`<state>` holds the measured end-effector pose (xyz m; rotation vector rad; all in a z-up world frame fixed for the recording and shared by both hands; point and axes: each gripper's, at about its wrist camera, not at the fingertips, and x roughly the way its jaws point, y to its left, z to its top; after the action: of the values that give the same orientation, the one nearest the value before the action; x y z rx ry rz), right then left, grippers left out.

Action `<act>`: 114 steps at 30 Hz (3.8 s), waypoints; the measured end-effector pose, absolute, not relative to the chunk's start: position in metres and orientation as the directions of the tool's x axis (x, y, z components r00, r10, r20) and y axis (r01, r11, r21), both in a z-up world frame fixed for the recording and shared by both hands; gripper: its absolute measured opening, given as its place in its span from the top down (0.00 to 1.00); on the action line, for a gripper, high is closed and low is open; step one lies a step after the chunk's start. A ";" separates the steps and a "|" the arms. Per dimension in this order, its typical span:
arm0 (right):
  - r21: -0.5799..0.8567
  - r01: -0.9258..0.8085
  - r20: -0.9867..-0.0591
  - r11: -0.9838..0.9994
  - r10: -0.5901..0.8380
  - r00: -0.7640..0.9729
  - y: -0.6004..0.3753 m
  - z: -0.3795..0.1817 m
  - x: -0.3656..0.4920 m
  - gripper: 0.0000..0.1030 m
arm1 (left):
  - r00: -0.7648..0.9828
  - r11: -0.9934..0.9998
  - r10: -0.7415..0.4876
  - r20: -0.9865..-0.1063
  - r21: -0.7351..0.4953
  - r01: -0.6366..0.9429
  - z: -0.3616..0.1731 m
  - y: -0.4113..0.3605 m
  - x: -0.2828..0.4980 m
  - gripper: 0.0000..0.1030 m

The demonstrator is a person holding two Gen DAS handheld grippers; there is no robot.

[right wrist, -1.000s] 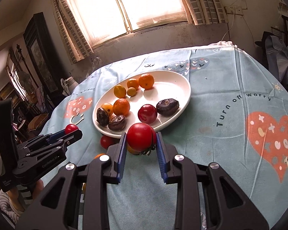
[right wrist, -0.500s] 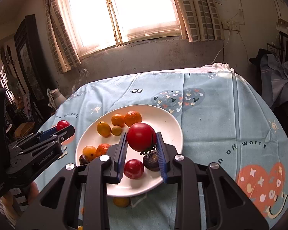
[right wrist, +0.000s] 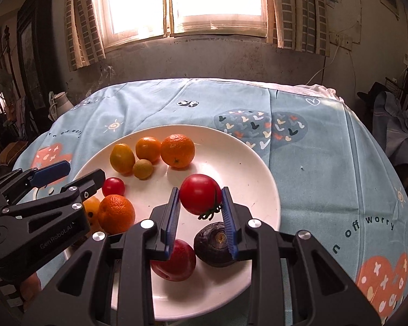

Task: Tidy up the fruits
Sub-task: 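Lower both red tomatoes onto the plate and open both tools, then grasp a yellow-orange fruit with the left tool while the right tool grasps an orange, then set both fruits on the plate and open both tools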

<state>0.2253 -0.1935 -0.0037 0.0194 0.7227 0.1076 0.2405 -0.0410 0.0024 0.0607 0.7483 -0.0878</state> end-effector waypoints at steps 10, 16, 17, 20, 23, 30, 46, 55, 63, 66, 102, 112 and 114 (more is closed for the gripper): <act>-0.115 -0.065 -0.525 0.991 -0.005 0.851 -0.177 0.015 0.200 0.40 | 0.743 0.996 -0.038 -0.669 0.036 0.083 0.005 -0.039 0.233 0.33; -0.157 -0.081 -0.491 0.984 -0.007 0.871 -0.167 0.022 0.186 0.40 | 0.742 0.997 -0.040 -0.669 0.022 0.073 0.008 -0.031 0.228 0.32; -0.170 -0.084 -0.484 0.982 -0.009 0.875 -0.164 0.024 0.181 0.40 | 0.743 0.997 -0.039 -0.669 0.021 0.072 0.009 -0.030 0.225 0.32; -0.210 -0.092 -0.452 0.973 -0.013 0.892 -0.155 0.029 0.164 0.40 | 0.747 0.998 -0.036 -0.664 0.015 0.062 0.012 -0.025 0.213 0.31; -0.236 -0.097 -0.423 0.967 -0.012 0.906 -0.148 0.035 0.143 0.40 | 0.749 0.998 -0.042 -0.662 0.001 0.056 0.015 -0.017 0.195 0.29; -0.268 -0.094 -0.388 0.959 -0.018 0.922 -0.144 0.043 0.099 0.40 | 0.755 0.998 -0.053 -0.654 -0.025 0.049 0.014 0.001 0.139 0.27; 0.157 -0.086 -0.522 0.984 0.156 0.839 -0.225 0.034 0.073 0.37 | 0.652 0.899 -0.245 -0.717 0.083 0.429 -0.031 -0.062 0.033 0.27; 0.215 -0.113 -0.561 0.970 0.218 0.799 -0.224 0.026 0.078 0.37 | 0.553 0.892 -0.285 -0.783 -0.006 0.451 -0.046 -0.062 0.046 0.63; 0.256 -0.180 -0.615 0.950 0.304 0.727 -0.207 0.008 0.085 0.37 | 0.616 0.935 -0.269 -0.741 -0.048 0.351 -0.028 -0.031 0.049 0.63; 0.229 -0.253 -0.645 0.940 0.341 0.683 -0.184 -0.004 0.084 0.42 | 0.665 0.978 -0.177 -0.726 -0.051 0.205 -0.021 -0.001 0.060 0.64; 0.310 -0.120 -0.658 0.943 0.305 0.689 -0.216 0.006 0.201 0.66 | 0.642 0.971 -0.220 -0.735 -0.105 0.213 0.008 -0.052 0.185 0.62; 0.328 -0.117 -0.619 0.937 0.307 0.723 -0.221 0.010 0.196 0.36 | 0.695 0.978 -0.191 -0.693 -0.076 0.193 0.015 -0.040 0.173 0.32; 0.323 -0.136 -0.603 0.937 0.315 0.733 -0.221 0.022 0.184 0.36 | 0.703 0.981 -0.188 -0.686 -0.089 0.175 0.016 -0.028 0.164 0.32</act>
<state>0.1840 -0.2212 0.0216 0.2658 0.7076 0.2512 0.1641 -0.0281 0.0162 -0.0179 0.7652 -0.2015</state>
